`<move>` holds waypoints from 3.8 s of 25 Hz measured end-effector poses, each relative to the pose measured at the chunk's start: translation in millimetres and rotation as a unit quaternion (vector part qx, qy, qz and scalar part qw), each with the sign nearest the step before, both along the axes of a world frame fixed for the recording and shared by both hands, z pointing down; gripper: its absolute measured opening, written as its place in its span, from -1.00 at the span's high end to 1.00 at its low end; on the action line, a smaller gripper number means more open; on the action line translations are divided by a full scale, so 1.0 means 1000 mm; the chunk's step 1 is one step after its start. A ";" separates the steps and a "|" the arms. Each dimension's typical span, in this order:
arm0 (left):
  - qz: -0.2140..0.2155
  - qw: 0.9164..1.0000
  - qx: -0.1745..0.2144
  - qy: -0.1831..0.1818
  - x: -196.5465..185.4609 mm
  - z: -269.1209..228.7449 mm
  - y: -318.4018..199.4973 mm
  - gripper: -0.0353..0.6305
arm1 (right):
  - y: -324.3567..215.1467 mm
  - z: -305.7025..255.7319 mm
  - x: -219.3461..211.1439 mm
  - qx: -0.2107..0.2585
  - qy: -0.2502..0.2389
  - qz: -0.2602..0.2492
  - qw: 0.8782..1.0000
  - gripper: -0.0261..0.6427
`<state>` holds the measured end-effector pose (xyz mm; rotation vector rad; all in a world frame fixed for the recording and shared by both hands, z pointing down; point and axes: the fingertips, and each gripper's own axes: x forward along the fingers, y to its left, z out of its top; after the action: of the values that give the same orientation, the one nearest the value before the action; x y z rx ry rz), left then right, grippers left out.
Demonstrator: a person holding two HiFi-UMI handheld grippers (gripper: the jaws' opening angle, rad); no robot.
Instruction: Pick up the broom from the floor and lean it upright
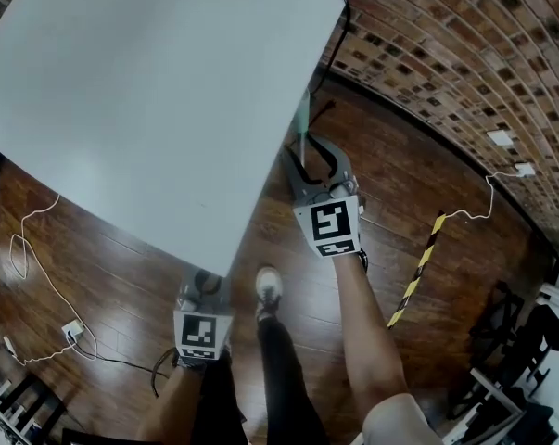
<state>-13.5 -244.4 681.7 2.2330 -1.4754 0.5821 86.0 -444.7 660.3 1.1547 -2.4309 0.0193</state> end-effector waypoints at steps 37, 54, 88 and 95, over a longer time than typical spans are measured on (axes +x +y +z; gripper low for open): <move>-0.049 0.998 0.032 0.002 -0.053 -0.096 0.008 0.89 | 0.094 -0.062 0.099 -0.047 -0.101 0.187 0.976 0.88; 0.087 0.981 0.169 0.034 -0.076 -0.387 0.070 0.89 | 0.303 -0.416 0.129 0.126 -0.094 0.272 0.949 0.88; 0.100 0.955 0.275 0.047 -0.078 -0.573 0.189 0.89 | 0.452 -0.594 0.089 0.210 -0.169 0.257 0.928 0.89; 0.115 0.957 0.264 0.025 -0.093 -0.564 0.228 0.89 | 0.501 -0.588 0.059 0.212 -0.168 0.231 0.935 0.89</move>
<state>-106.8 -16.0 117.8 2.8299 -1.4858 0.2018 145.5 56.0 72.2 2.0516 -2.4501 -0.1849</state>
